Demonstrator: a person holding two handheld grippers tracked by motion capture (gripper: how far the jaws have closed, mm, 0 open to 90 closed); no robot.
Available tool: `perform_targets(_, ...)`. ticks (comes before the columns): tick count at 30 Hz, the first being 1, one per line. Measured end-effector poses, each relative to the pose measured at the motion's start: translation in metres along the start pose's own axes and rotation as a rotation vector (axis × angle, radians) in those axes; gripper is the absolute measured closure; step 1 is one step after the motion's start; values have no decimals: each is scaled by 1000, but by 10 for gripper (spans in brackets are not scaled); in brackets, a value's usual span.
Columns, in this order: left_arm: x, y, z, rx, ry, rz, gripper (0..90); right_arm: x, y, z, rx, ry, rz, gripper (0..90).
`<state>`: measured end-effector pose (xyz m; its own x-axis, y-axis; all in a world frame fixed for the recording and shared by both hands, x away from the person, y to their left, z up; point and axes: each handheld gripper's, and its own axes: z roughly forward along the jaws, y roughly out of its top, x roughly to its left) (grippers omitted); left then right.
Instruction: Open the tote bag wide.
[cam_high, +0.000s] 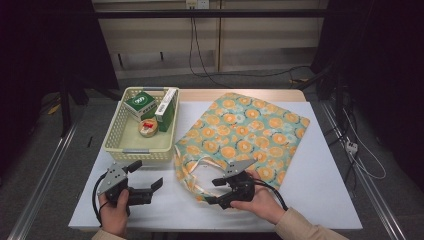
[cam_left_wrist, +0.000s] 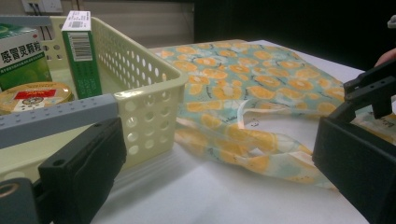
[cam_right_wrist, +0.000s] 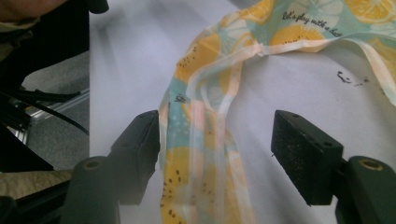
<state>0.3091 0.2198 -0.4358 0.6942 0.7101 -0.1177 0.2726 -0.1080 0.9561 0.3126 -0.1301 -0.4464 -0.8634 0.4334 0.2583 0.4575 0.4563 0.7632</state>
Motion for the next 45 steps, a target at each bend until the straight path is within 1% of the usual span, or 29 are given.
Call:
perform_targets(4, 2, -1, 1, 10, 9, -7, 25, 1, 0, 1, 0, 12, -11, 378)
perform_targets(6, 2, -1, 0, 7, 11, -11, 25, 0, 0, 2, 2, 13, -2, 391)
perform_targets(7, 2, -1, 0, 7, 11, -9, 25, -1, 0, 2, 8, 10, 0, 420)
perform_targets(9, 3, -1, 0, 8, 14, -5, 25, -1, -1, 3, 13, 22, 3, 473)
perform_targets(11, 3, -1, 0, 10, 17, -6, 25, -1, -2, 3, 20, 18, 2, 517)
perform_targets(12, 2, -2, 0, 10, 17, -10, 25, -1, -1, 2, 21, 23, 9, 542)
perform_targets(16, 2, -1, -1, 5, 15, -5, 25, -1, -2, 1, 22, 41, 4, 692)
perform_targets(19, 2, -1, -1, 4, 16, -4, 25, 0, -2, 1, 35, 48, 0, 746)
perform_targets(24, 1, -1, 0, 5, 15, -6, 24, -1, -1, -1, 33, 56, -4, 849)
perform_targets(25, 1, -1, 0, 8, 14, 1, 24, -2, -1, -2, 31, 54, -2, 863)
perform_targets(29, 0, -1, 0, 2, 10, -2, 24, -4, 0, -6, 22, 47, 7, 888)
perform_targets(30, 0, -1, 0, 2, 9, -2, 24, -4, 1, -7, 18, 53, 10, 892)
perform_targets(38, -1, 0, 0, 6, 7, 5, 25, -8, 5, -18, -14, 53, 21, 900)
perform_targets(41, -1, 0, 0, 4, 7, 1, 24, -11, 8, -23, -42, 55, 34, 900)
perform_targets(44, -1, -1, 0, 4, 5, 1, 24, -14, 9, -29, -57, 49, 41, 900)
perform_targets(45, -1, 0, 0, 5, 5, 2, 24, -16, 10, -31, -66, 53, 53, 900)
